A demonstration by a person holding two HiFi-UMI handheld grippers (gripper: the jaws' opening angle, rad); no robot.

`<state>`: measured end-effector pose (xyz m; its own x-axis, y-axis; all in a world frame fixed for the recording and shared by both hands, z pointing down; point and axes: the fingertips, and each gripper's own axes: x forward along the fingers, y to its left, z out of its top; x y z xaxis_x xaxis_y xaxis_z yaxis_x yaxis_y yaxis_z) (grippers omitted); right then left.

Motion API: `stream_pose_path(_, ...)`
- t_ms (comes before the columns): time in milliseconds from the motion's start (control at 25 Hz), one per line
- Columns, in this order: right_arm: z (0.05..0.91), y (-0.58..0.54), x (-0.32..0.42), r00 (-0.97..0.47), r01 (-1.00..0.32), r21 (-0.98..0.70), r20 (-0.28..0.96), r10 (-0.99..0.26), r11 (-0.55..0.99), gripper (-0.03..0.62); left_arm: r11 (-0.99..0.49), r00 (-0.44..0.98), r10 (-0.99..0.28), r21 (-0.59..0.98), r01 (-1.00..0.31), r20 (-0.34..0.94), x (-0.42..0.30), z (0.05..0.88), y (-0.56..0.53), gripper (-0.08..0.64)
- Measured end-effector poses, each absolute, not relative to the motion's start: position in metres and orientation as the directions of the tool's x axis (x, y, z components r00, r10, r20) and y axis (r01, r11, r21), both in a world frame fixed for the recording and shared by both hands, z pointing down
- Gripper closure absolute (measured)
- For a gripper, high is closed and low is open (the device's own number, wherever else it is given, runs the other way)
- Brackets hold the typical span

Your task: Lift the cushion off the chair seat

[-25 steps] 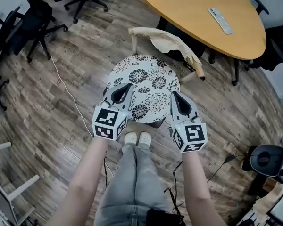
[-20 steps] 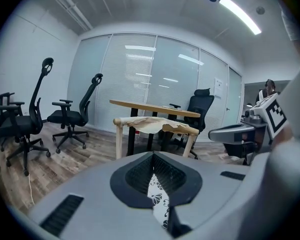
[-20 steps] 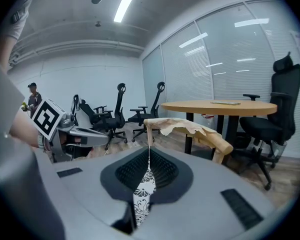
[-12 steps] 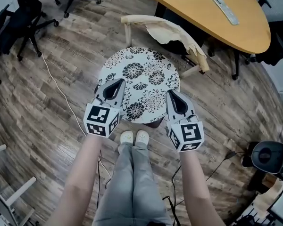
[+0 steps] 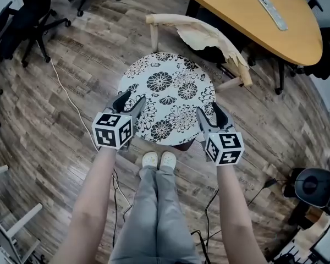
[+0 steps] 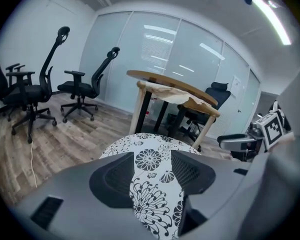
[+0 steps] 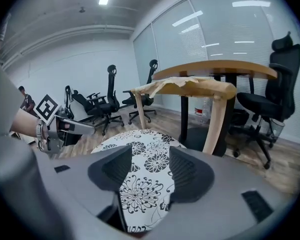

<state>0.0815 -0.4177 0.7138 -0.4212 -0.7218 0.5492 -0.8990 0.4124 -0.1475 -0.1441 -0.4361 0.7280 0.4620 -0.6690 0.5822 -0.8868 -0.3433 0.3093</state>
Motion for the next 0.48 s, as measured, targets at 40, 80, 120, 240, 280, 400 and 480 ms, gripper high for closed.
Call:
stream_pose_path(40, 0.722, -0.419, 0.083, -0.423, -0.900, -0.163, 0.552, -0.719, 0.405, 0.351, -0.315, 0.449, -0.659, 0.320, -0.893, 0.603, -0.149, 0.737, -0.437, 0.319)
stream_pose_path(80, 0.730, -0.421, 0.085, -0.423, -0.901, -0.178, 0.557, -0.715, 0.395, 0.339, -0.286, 0.437, -0.646, 0.332, -0.899, 0.626, -0.155, 0.747, -0.437, 0.303)
stream_pose_path(120, 0.739, -0.422, 0.088, -0.420, -0.904, -0.190, 0.566, -0.710, 0.384, 0.334, -0.254, 0.424, -0.631, 0.344, -0.904, 0.649, -0.160, 0.756, -0.437, 0.291)
stream_pose_path(240, 0.764, -0.424, 0.103, -0.383, -0.921, -0.195, 0.614, -0.690, 0.338, 0.330, -0.173, 0.381, -0.601, 0.351, -0.920, 0.703, -0.177, 0.778, -0.436, 0.279)
stream_pose_path(280, 0.772, -0.424, 0.110, -0.364, -0.929, -0.192, 0.633, -0.683, 0.318, 0.330, -0.155, 0.369, -0.597, 0.349, -0.924, 0.712, -0.183, 0.784, -0.436, 0.281)
stream_pose_path(400, 0.797, -0.423, 0.130, -0.311, -0.948, -0.180, 0.687, -0.656, 0.262, 0.330, -0.120, 0.342, -0.584, 0.338, -0.933, 0.736, -0.198, 0.801, -0.440, 0.281)
stream_pose_path(480, 0.810, -0.424, 0.139, -0.292, -0.953, -0.160, 0.717, -0.633, 0.258, 0.330, -0.106, 0.324, -0.568, 0.323, -0.940, 0.756, -0.208, 0.813, -0.443, 0.279)
